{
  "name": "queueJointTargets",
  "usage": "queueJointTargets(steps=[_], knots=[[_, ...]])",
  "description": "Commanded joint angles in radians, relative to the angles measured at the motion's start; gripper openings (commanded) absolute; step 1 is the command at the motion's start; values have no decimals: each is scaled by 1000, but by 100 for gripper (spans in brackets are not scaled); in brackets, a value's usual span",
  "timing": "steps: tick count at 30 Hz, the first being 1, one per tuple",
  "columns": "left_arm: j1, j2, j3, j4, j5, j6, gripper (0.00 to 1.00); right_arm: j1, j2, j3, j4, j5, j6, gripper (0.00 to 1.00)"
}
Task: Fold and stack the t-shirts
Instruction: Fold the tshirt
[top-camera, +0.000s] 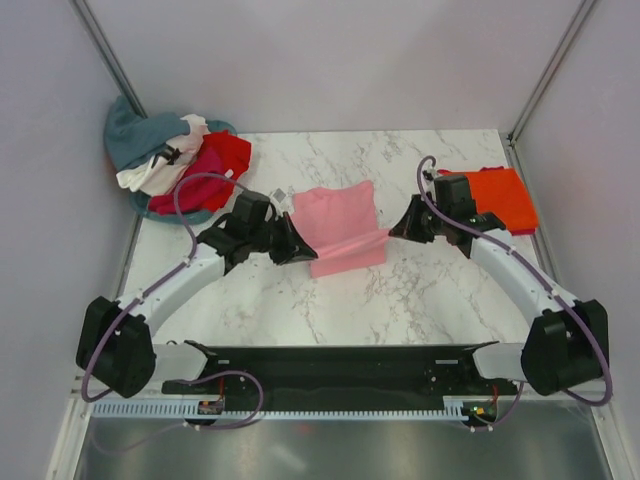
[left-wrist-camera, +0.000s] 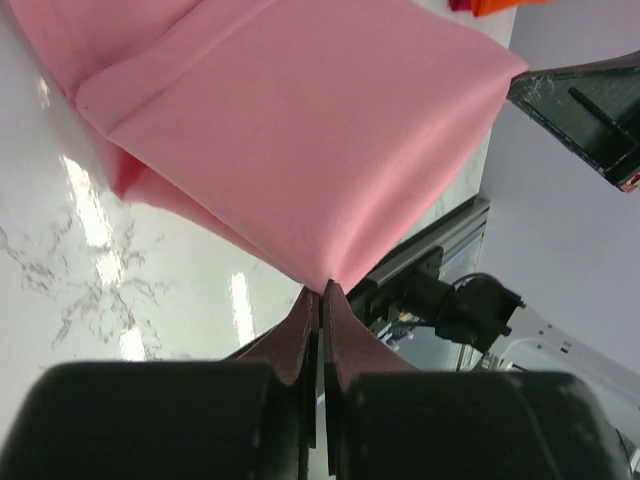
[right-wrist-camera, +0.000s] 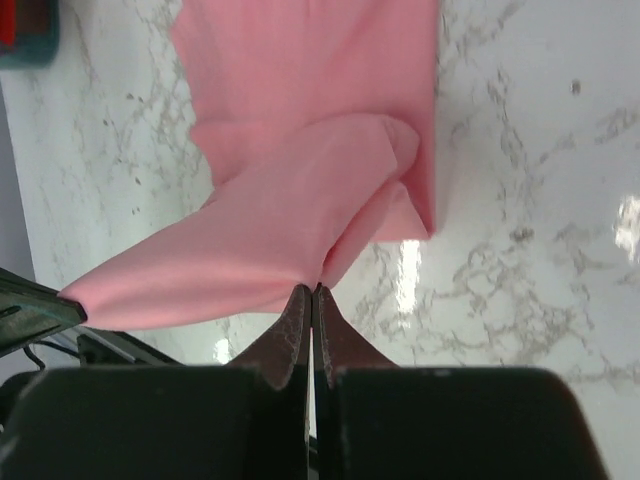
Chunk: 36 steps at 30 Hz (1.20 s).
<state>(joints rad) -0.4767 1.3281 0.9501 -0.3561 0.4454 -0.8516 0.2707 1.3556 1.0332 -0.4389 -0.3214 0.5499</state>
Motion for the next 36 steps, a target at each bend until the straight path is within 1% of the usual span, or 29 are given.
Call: queueJointTargets(steps=[1,3,4,5,6,7,10,11,16,17,18,19,20,21,22,23,24,25,26,28,31,32,35,36], knots=[[-49,-87,-115,23,-37,-63,2,-7,-117,-140,-6,-15,11,0],[-75,-124,-204,52,-40,-93,2,-7,-192,-206,-14,-15,24,0],[-104,-136,-233,66,-39,-105,2,-7,-220,-272,-15,-19,41,0],[-118,-142,-261,83,-37,-116,2,-7,-246,-301,-17,-21,50,0],[-132,-159,-310,101,-40,-136,2,-5,-304,-330,-24,-25,61,0],[-160,-168,-332,112,-42,-144,2,-7,-334,-381,-32,-25,74,0],[-219,-207,-392,131,-65,-178,2,-5,-466,-452,-81,-27,103,2],[-233,-216,-411,134,-80,-191,2,-7,-527,-462,-118,-28,108,3],[-316,-233,-442,143,-105,-222,3,-5,-677,-484,-239,-18,131,5],[-324,-236,-447,144,-109,-225,3,-5,-693,-486,-265,-19,133,8],[-330,-234,-451,144,-109,-231,4,-5,-714,-486,-277,-21,134,42],[-347,-237,-453,146,-112,-231,10,-7,-719,-484,-290,-18,134,59],[-353,-240,-453,141,-117,-234,14,-5,-724,-483,-313,-12,133,82],[-361,-244,-453,140,-117,-237,20,-7,-722,-476,-320,-2,121,84],[-372,-250,-450,134,-119,-236,32,-7,-721,-463,-327,5,113,84],[-373,-259,-445,122,-122,-233,37,-5,-714,-455,-331,21,108,84],[-376,-260,-429,111,-126,-221,49,-4,-707,-446,-328,30,98,82],[-376,-263,-418,99,-129,-211,58,-7,-699,-424,-328,41,93,82],[-376,-264,-395,74,-131,-190,64,-5,-673,-411,-319,57,87,80],[-378,-260,-372,48,-140,-173,65,-5,-639,-381,-299,70,58,77],[-369,-241,-314,-23,-227,-123,67,-5,-554,-367,-241,73,24,71],[-359,-228,-283,-36,-238,-92,67,-7,-506,-369,-198,67,18,69],[-272,-161,-240,-44,-222,-40,66,-7,-414,-368,-115,59,4,65],[-228,-144,-228,-43,-218,-27,65,-7,-394,-364,-95,62,2,64]])
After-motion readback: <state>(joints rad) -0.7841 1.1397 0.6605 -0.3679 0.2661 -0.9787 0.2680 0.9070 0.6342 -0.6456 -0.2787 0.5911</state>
